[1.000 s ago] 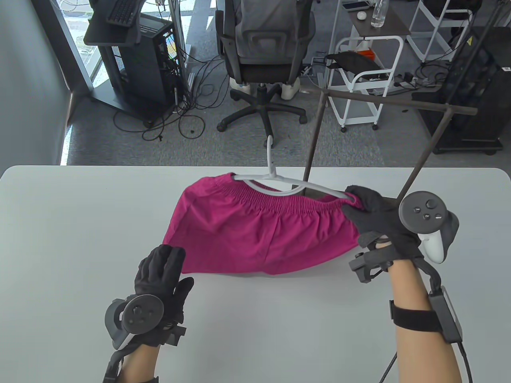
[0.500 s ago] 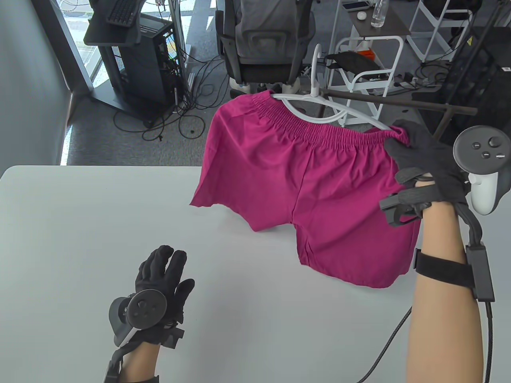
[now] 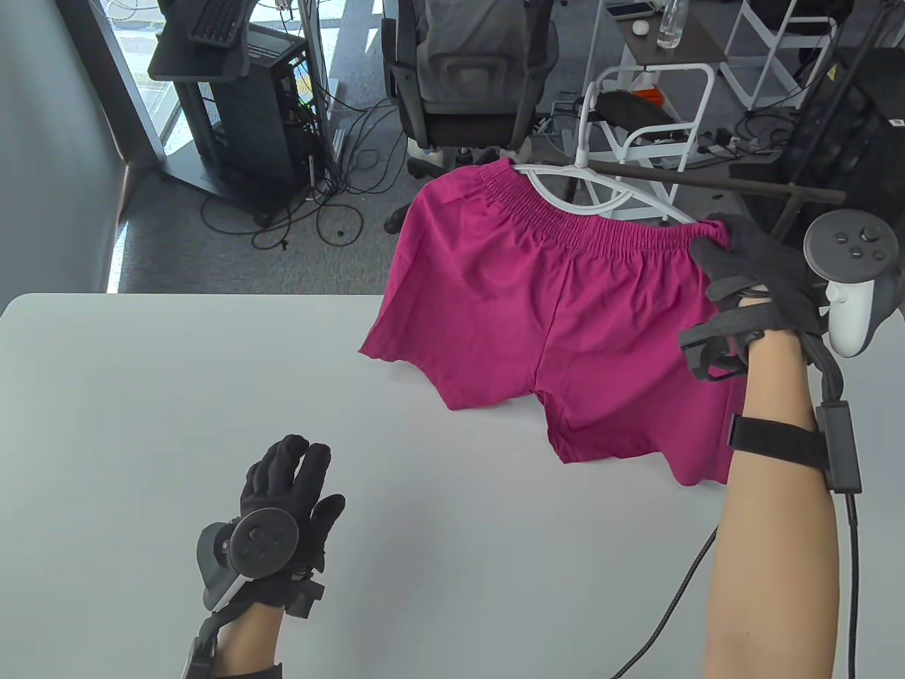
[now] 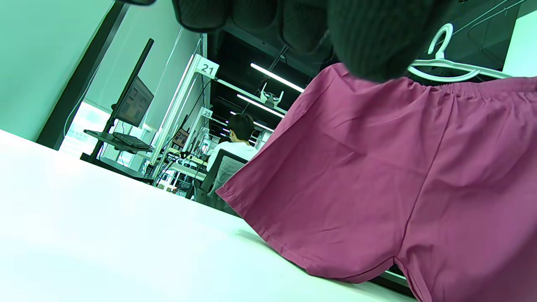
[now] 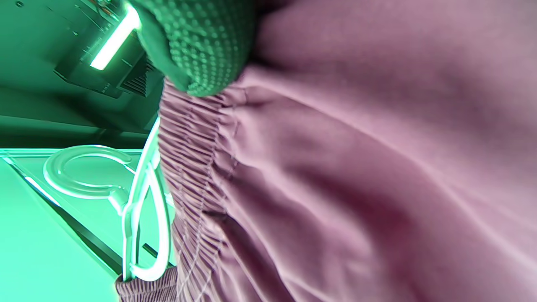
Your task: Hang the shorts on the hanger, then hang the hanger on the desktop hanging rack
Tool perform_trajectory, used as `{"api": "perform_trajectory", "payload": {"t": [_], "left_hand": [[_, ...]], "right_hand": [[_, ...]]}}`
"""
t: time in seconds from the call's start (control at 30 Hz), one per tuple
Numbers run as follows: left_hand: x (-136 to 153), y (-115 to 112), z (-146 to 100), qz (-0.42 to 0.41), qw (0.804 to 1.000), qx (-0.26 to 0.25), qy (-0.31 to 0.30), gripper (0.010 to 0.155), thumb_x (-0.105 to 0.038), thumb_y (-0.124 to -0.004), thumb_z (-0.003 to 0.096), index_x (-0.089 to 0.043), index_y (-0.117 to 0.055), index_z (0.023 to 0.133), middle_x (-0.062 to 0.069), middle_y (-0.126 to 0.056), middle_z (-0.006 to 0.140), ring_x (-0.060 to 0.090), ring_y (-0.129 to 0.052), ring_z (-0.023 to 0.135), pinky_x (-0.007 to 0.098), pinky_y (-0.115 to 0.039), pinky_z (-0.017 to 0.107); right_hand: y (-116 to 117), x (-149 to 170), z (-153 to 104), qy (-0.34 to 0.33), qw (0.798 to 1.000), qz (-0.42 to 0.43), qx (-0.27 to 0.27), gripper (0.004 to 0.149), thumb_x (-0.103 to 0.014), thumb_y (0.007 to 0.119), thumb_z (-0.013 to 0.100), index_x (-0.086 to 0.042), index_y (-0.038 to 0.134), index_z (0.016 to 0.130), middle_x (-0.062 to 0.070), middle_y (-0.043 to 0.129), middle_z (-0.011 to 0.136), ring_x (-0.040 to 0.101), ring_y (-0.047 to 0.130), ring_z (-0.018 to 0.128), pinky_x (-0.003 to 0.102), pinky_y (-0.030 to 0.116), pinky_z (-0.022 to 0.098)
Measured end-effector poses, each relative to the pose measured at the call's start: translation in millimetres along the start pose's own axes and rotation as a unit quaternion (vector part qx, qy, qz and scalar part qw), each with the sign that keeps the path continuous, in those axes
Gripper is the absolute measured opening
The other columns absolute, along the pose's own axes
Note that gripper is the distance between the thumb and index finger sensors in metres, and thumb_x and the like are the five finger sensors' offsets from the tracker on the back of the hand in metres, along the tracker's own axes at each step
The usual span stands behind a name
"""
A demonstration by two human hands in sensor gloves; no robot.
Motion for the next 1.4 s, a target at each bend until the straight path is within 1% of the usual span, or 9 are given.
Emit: {"api": "perform_trajectory", "payload": {"t": [0.03,0.07,0.4,0.43,0.83,0.9,1.03,1.07,1.4], "left_hand": [[0,-1,0,0.000,1.000,0.004,0.000,0.079,-0.049,-0.082,0.0401,-0.019,-0.055,0.108,0.007,-0.039,0.115,0.037,-0.050,0.109,0.063,-0.044,0.074],[0,-1,0,0.001,1.000,0.005,0.001,0.075,-0.049,-0.082,0.0401,-0.025,-0.056,0.106,0.007,-0.039,0.115,0.037,-0.050,0.109,0.063,-0.044,0.074],[-1,-3,2,0.012,1.000,0.011,-0.002,0.075,-0.050,-0.082,0.0401,-0.025,-0.056,0.106,0.008,-0.039,0.115,0.037,-0.050,0.109,0.062,-0.045,0.074],[-1,-3,2,0.010,1.000,0.011,-0.001,0.080,-0.050,-0.082,0.0401,-0.019,-0.055,0.108,0.007,-0.039,0.115,0.037,-0.050,0.109,0.062,-0.045,0.074],[-1,-4,3,0.017,1.000,0.013,-0.002,0.076,-0.050,-0.082,0.0400,-0.025,-0.056,0.106,0.007,-0.039,0.115,0.037,-0.050,0.109,0.062,-0.044,0.075],[-1,-4,3,0.014,1.000,0.012,-0.003,0.080,-0.050,-0.082,0.0400,-0.019,-0.055,0.108,0.007,-0.038,0.115,0.037,-0.049,0.109,0.062,-0.044,0.075],[-1,-5,3,0.017,1.000,0.016,-0.002,0.076,-0.050,-0.082,0.0399,-0.026,-0.055,0.107,0.007,-0.038,0.115,0.037,-0.049,0.109,0.063,-0.044,0.075],[-1,-5,3,0.018,1.000,0.017,-0.002,0.080,-0.050,-0.082,0.0400,-0.019,-0.055,0.108,0.007,-0.038,0.115,0.037,-0.049,0.109,0.063,-0.044,0.075],[-6,-8,5,0.022,0.999,0.023,-0.012,0.078,-0.052,-0.082,0.0394,-0.027,-0.054,0.107,0.007,-0.041,0.116,0.037,-0.049,0.110,0.064,-0.043,0.075]], "right_hand": [[3,5,2,0.005,1.000,0.000,0.000,0.056,-0.034,0.087,0.042,-0.013,0.080,0.093,0.019,0.082,0.096,0.050,0.080,0.081,0.071,0.070,0.058],[5,9,4,0.012,1.000,-0.001,-0.001,0.056,-0.033,0.087,0.042,-0.012,0.080,0.093,0.019,0.082,0.095,0.050,0.080,0.081,0.071,0.069,0.057],[33,62,16,0.068,0.997,0.004,-0.022,0.056,-0.033,0.086,0.042,-0.011,0.080,0.093,0.019,0.082,0.095,0.050,0.080,0.081,0.072,0.069,0.058],[37,67,17,0.073,0.997,0.002,-0.023,0.056,-0.033,0.086,0.042,-0.011,0.080,0.093,0.019,0.082,0.095,0.050,0.080,0.081,0.072,0.068,0.058],[54,92,24,0.091,0.995,-0.018,-0.027,0.057,-0.034,0.085,0.042,-0.015,0.078,0.094,0.017,0.079,0.097,0.050,0.076,0.085,0.072,0.062,0.062],[52,94,25,0.094,0.995,-0.037,-0.010,0.059,-0.036,0.087,0.041,-0.016,0.076,0.096,0.017,0.078,0.099,0.050,0.073,0.087,0.072,0.061,0.063],[49,96,26,0.100,0.992,-0.075,0.013,0.068,-0.041,0.087,0.041,-0.015,0.068,0.101,0.018,0.073,0.102,0.050,0.069,0.089,0.073,0.058,0.064],[48,97,26,0.101,0.992,-0.080,0.013,0.070,-0.042,0.087,0.041,-0.015,0.066,0.102,0.018,0.071,0.102,0.050,0.068,0.090,0.073,0.057,0.064],[34,89,14,0.083,0.993,-0.088,-0.005,0.094,-0.053,0.091,0.036,-0.016,0.047,0.110,0.020,0.050,0.112,0.053,0.050,0.097,0.077,0.046,0.066]]}}
Point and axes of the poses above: the tracker on the back of each hand, its own x axis roughly to the little-finger side, its own z axis roughly from the wrist to the fingertips, y = z × x, the point moved 5 cm from there along z, roughly from the wrist to the fingertips
